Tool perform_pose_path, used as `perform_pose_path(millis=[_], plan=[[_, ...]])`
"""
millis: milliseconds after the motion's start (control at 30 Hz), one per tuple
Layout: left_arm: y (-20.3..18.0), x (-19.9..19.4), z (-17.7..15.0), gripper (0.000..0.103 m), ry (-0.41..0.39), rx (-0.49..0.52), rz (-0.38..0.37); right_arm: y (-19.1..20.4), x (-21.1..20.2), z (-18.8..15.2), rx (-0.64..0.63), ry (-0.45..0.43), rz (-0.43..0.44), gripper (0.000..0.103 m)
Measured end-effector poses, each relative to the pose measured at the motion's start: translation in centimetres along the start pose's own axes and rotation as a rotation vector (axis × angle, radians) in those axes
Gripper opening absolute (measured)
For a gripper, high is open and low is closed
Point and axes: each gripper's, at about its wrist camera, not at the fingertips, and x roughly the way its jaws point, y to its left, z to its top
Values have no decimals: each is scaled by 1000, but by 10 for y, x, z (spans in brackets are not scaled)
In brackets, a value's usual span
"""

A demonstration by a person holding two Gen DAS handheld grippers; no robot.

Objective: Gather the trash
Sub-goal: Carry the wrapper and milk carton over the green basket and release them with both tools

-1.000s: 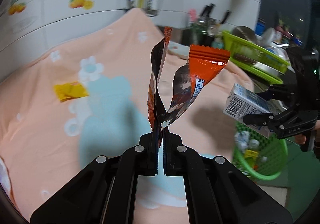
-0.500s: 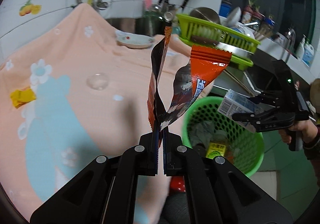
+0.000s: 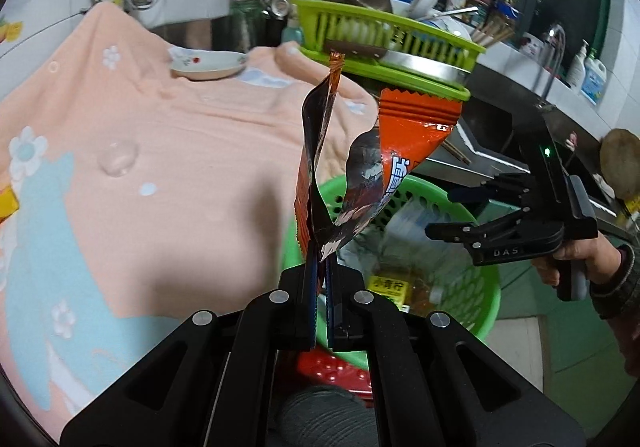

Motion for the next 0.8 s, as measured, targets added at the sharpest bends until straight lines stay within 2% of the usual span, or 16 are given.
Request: perform_pose_path(millis=[300, 500, 800], plan=[[-23, 32, 2, 2, 63, 15, -45, -11, -19, -6, 23, -43, 6, 74], [-35, 61, -2, 3, 142, 24, -53, -18, -34, -12, 31, -76, 4, 76], [-38, 79, -5, 9, 192, 10, -52, -27, -41, -22, 47, -87, 5, 77]])
